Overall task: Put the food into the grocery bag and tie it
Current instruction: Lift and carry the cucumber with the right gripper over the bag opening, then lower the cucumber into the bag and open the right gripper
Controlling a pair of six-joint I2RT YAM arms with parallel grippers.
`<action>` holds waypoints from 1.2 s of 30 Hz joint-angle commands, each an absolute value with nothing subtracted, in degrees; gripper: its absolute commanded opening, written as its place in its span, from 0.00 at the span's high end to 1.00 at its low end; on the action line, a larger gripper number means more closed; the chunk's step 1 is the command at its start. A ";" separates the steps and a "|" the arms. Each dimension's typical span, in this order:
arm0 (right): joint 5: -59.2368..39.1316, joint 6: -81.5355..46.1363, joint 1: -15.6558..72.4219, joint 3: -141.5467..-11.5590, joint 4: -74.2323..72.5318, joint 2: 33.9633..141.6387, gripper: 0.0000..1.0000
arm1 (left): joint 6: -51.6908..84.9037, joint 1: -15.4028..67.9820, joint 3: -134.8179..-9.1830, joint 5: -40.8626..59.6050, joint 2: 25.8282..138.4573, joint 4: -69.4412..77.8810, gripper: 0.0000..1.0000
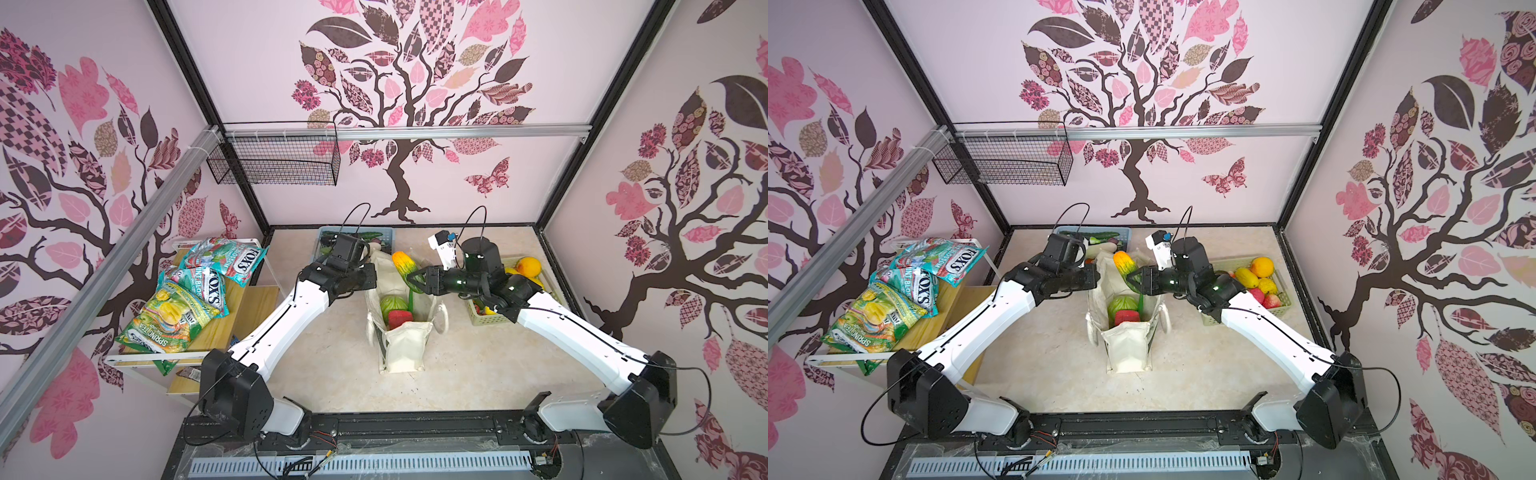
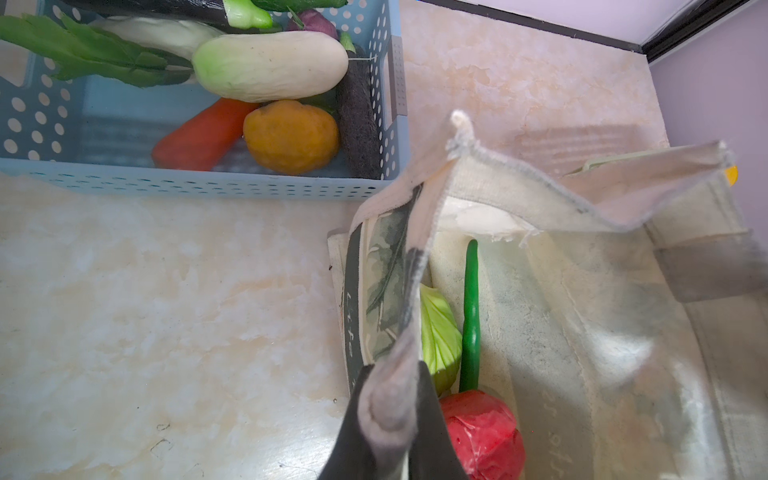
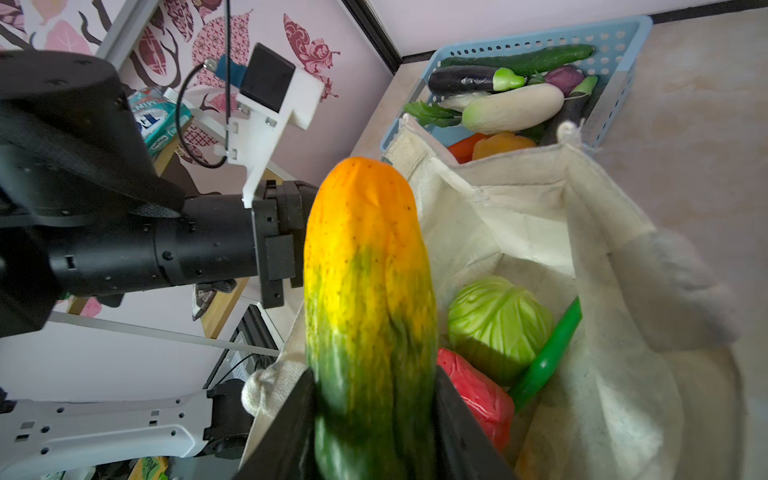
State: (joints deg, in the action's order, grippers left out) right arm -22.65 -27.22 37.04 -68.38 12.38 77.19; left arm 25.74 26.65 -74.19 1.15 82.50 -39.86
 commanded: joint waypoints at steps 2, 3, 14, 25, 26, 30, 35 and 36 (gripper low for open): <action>-19.48 -24.50 38.94 -68.14 15.12 79.97 0.58 | 26.34 27.15 -76.17 1.41 82.26 -38.67 1.00; -19.01 -24.13 39.31 -68.12 15.52 80.36 0.58 | 26.37 27.15 -76.20 1.46 82.24 -38.67 1.00; -14.87 -21.99 41.35 -67.12 18.09 84.30 0.58 | 26.32 27.38 -76.50 1.42 81.93 -38.59 1.00; -11.88 -21.28 42.41 -66.65 18.90 89.20 0.55 | 26.46 28.70 -76.27 1.72 82.43 -37.95 1.00; -11.58 -21.27 42.45 -66.57 18.98 89.61 0.54 | 26.46 28.82 -76.20 1.63 82.44 -37.95 1.00; -10.62 -21.42 42.51 -66.36 18.90 91.11 0.50 | 26.46 28.76 -76.29 1.36 82.22 -37.97 1.00; -9.52 -21.53 42.47 -66.29 18.90 91.63 0.37 | 26.36 28.83 -76.25 0.75 81.82 -38.23 1.00; -9.42 -21.53 42.49 -66.44 18.90 91.44 0.35 | 26.30 28.85 -76.14 0.55 81.74 -38.23 1.00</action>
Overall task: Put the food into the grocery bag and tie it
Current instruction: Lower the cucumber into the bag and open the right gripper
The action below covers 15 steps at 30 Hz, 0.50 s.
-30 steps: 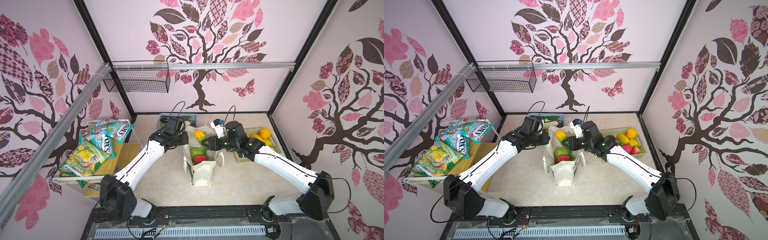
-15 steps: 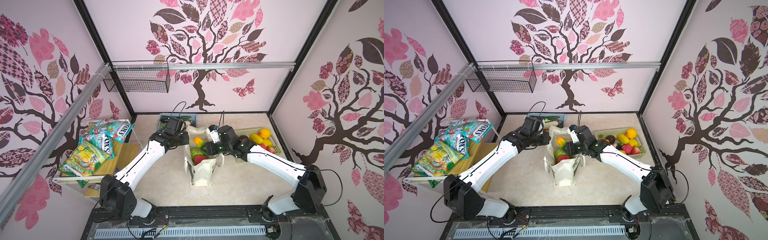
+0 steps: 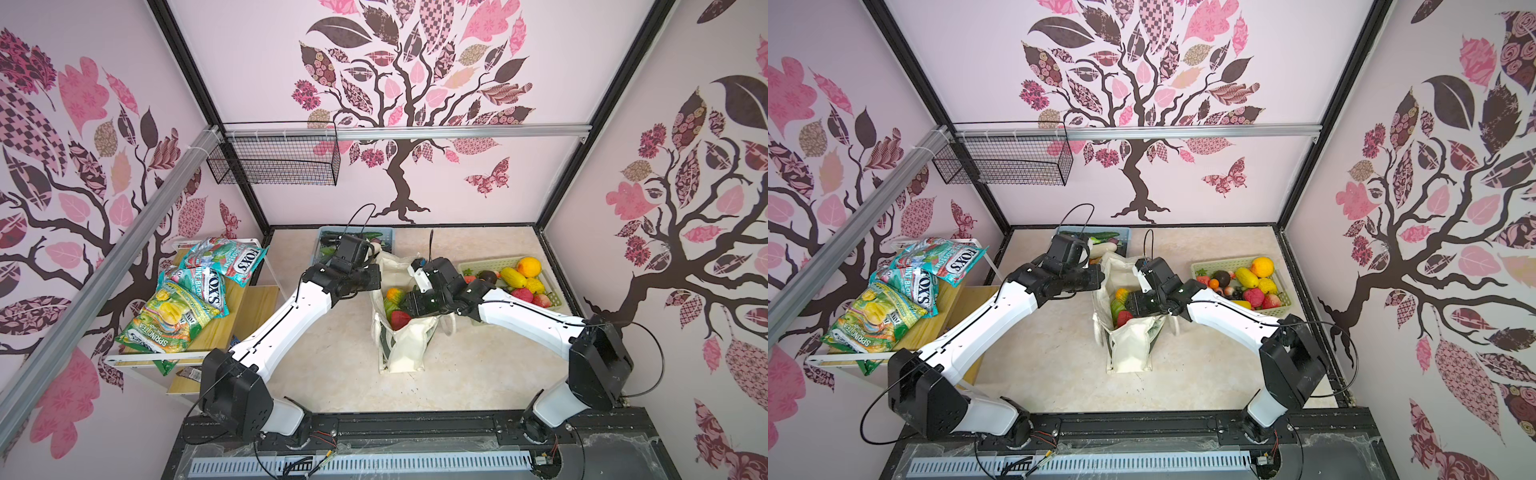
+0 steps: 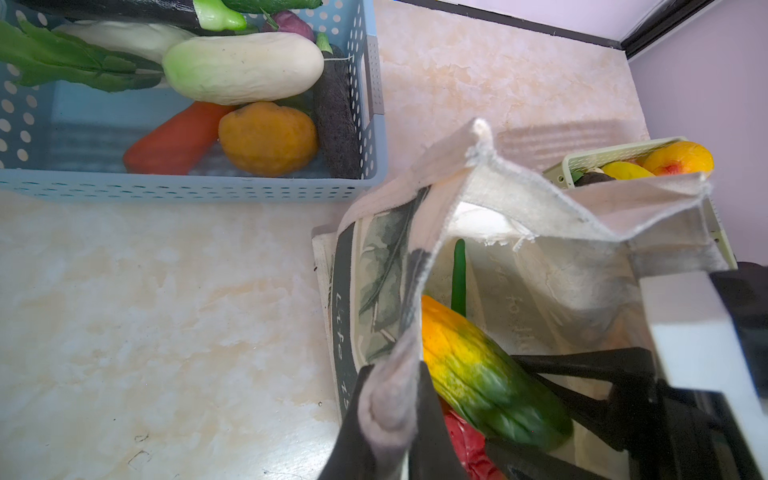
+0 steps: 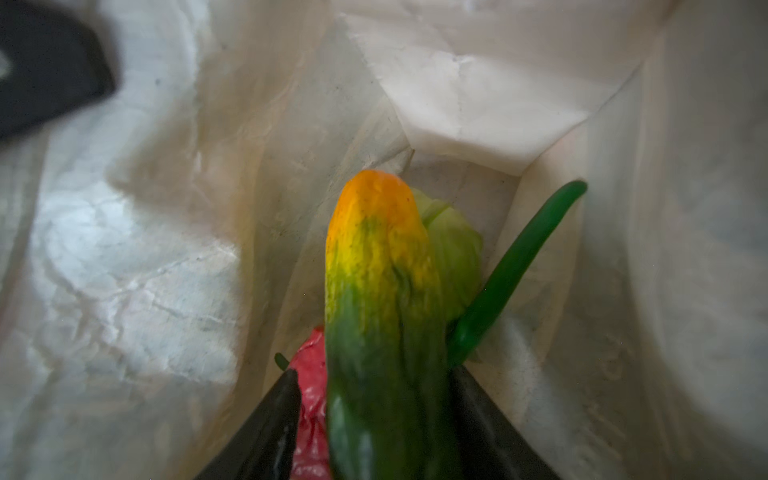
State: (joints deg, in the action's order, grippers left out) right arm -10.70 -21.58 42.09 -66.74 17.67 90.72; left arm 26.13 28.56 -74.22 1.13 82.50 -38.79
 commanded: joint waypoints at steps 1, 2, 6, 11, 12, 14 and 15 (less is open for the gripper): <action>-9.24 -21.53 42.47 -66.46 18.96 91.18 0.34 | 26.36 28.81 -76.08 0.53 81.57 -38.23 1.00; -8.99 -21.53 42.50 -66.61 19.20 90.84 0.33 | 26.37 28.80 -76.00 0.51 81.46 -38.23 1.00; -7.34 -21.45 42.49 -67.75 20.55 87.75 0.29 | 26.32 28.78 -75.69 0.07 81.30 -38.32 1.00; -3.70 -21.36 42.47 -70.18 23.30 82.95 0.27 | 26.27 28.78 -75.49 -0.22 81.33 -38.21 1.00; -3.08 -21.19 42.50 -70.77 23.82 81.99 0.27 | 26.22 28.80 -75.35 -0.26 81.38 -38.07 1.00; -1.45 -21.12 42.38 -71.87 25.04 80.63 0.26 | 26.21 28.75 -75.24 -0.26 81.38 -38.01 1.00; -0.77 -21.11 42.38 -72.48 25.72 80.10 0.26 | 26.32 28.77 -75.23 -0.26 81.38 -37.87 1.00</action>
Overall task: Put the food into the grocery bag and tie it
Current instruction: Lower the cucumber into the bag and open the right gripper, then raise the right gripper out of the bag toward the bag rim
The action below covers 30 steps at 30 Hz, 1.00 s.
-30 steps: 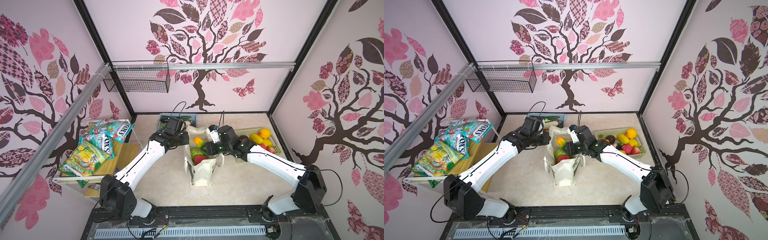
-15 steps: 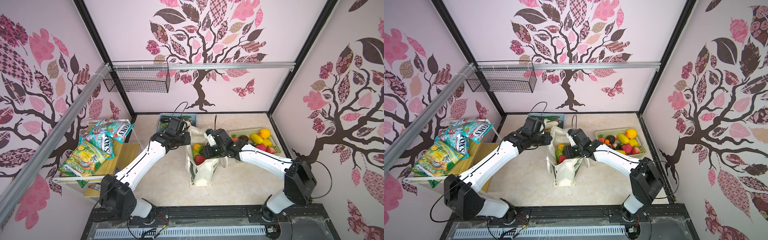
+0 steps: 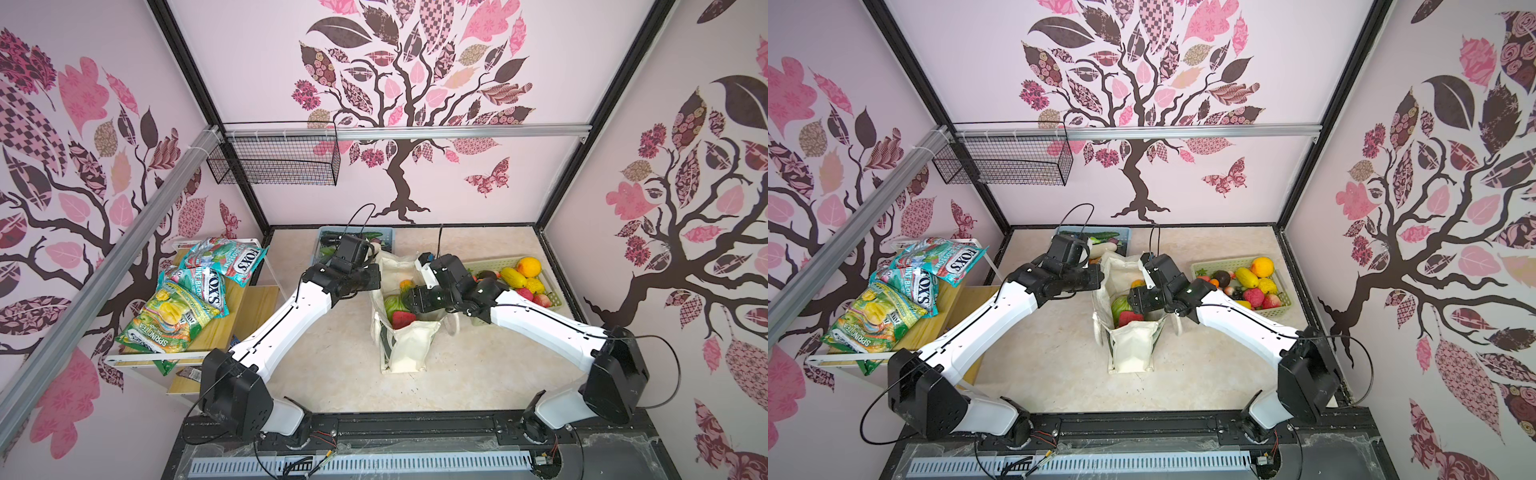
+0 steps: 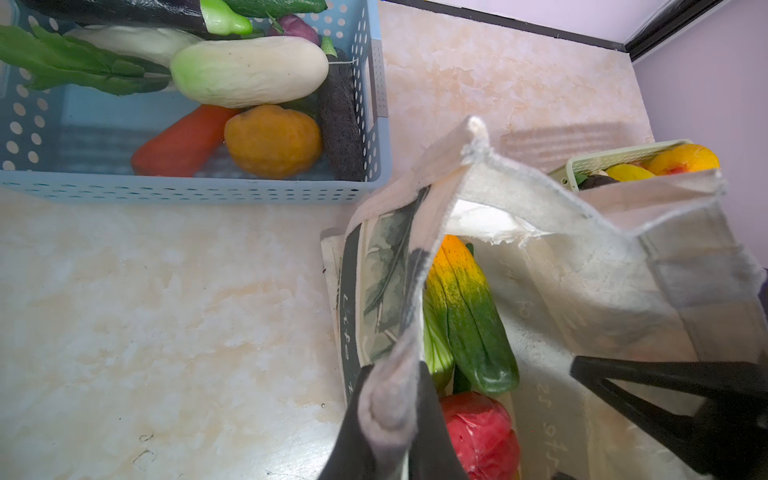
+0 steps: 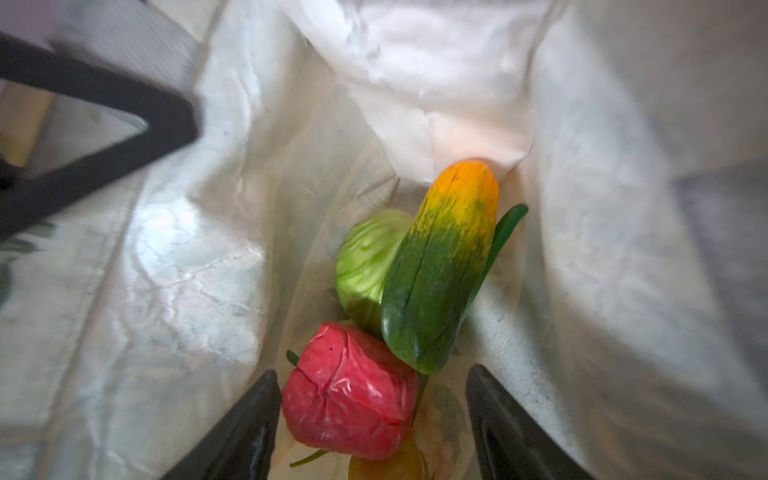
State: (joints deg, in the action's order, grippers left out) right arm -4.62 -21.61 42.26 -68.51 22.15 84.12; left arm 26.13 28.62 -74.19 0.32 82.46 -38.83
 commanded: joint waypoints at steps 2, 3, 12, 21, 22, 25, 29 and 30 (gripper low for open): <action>1.00 -21.01 42.41 -74.08 27.73 79.26 0.26 | 26.21 28.81 -75.15 -0.22 81.34 -37.97 1.00; 1.89 -21.01 42.31 -74.72 28.55 78.96 0.26 | 26.25 28.82 -74.99 -0.26 81.23 -37.92 1.00; 9.92 -21.02 36.74 -77.92 35.48 73.76 0.29 | 26.37 28.78 -73.31 -1.23 79.46 -37.79 1.00; 13.84 -19.38 31.45 -74.35 37.38 72.06 0.33 | 26.37 28.78 -73.26 -1.51 78.90 -38.13 1.00; 13.61 -19.42 31.33 -73.79 37.14 72.24 0.33 | 26.27 28.79 -73.37 -1.62 78.86 -38.23 1.00; 13.04 -19.60 31.26 -72.64 36.71 72.85 0.34 | 26.17 28.78 -73.45 -1.89 78.65 -38.49 1.00; 11.76 -19.54 31.18 -71.23 35.70 73.90 0.34 | 26.14 28.78 -73.51 -2.03 78.88 -38.58 1.00; 11.13 -19.59 31.15 -70.81 35.34 74.17 0.34 | 26.11 28.74 -73.63 -2.02 78.94 -38.58 1.00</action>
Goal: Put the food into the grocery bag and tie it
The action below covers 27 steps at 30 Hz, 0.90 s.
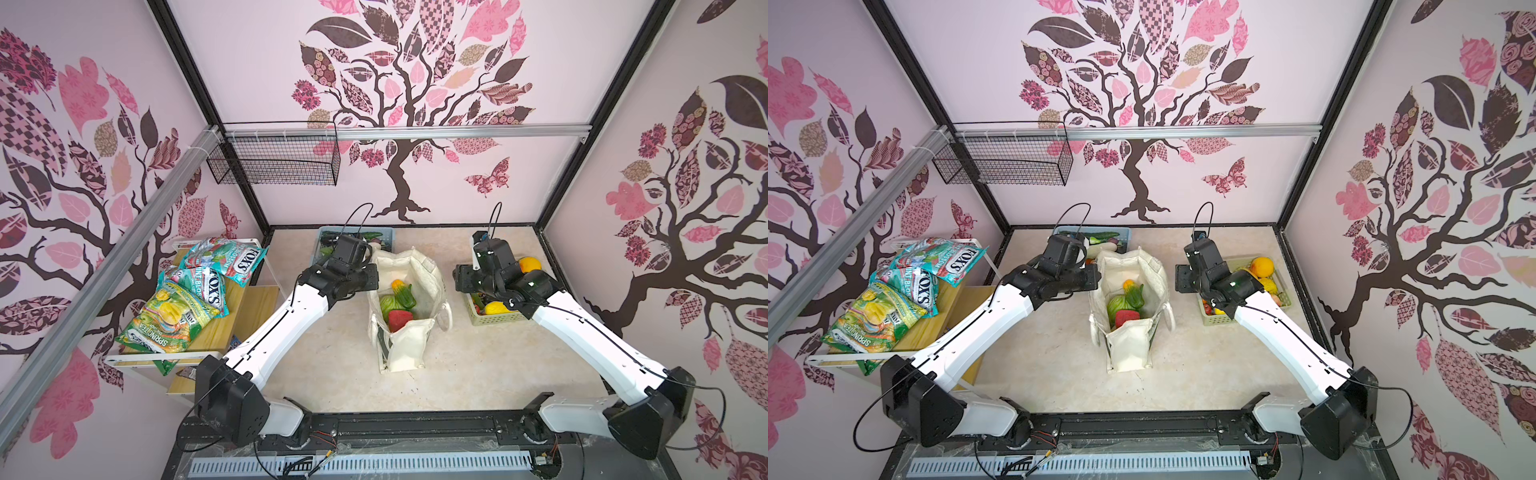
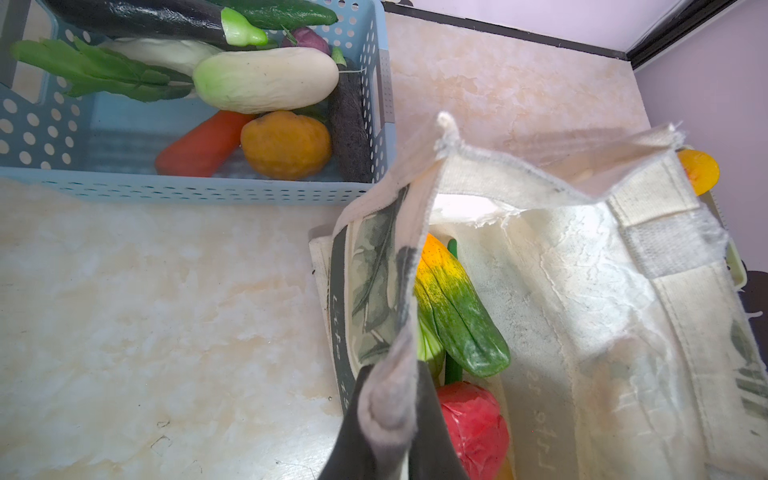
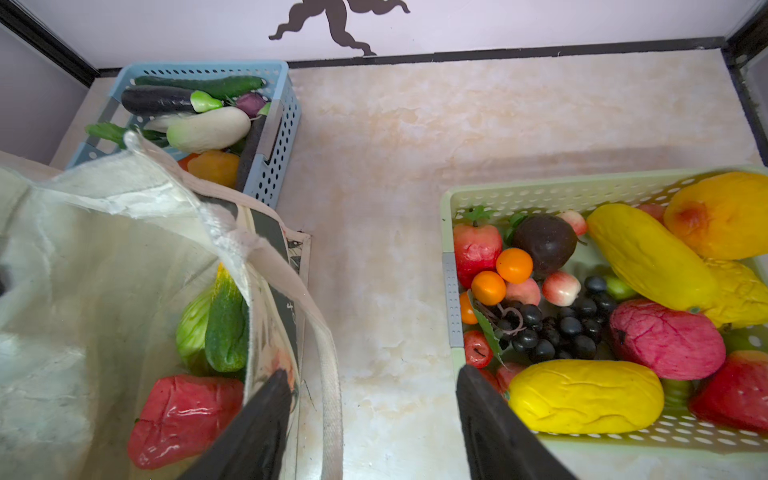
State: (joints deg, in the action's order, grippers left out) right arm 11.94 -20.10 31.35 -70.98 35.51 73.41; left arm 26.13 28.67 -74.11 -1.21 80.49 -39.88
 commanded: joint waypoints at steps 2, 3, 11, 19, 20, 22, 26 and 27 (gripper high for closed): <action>9.74 -19.53 31.19 -70.12 34.69 74.68 0.34 | 26.19 28.76 -73.84 -1.98 78.93 -38.66 1.00; 9.14 -19.54 31.12 -69.90 34.37 74.99 0.35 | 26.26 28.78 -73.89 -2.02 79.01 -38.67 1.00; 3.79 -20.84 31.14 -69.06 30.44 75.54 0.37 | 26.17 28.79 -74.44 -2.18 79.23 -38.94 1.00; -3.60 -23.11 31.18 -67.12 25.73 76.20 0.41 | 26.34 28.81 -74.43 -2.42 79.36 -38.99 1.00; -4.07 -23.20 31.16 -66.84 25.37 76.35 0.42 | 26.34 28.79 -74.50 -2.45 79.39 -38.99 1.00; -4.78 -23.10 31.14 -66.49 25.22 76.93 0.43 | 26.37 28.77 -74.68 -2.38 79.56 -38.97 1.00; -5.44 -22.52 31.16 -66.14 25.49 78.84 0.46 | 26.30 28.74 -75.03 -2.33 79.94 -39.07 1.00; -5.75 -22.46 31.19 -66.02 25.43 79.30 0.49 | 26.41 28.74 -75.01 -2.37 80.04 -39.04 1.00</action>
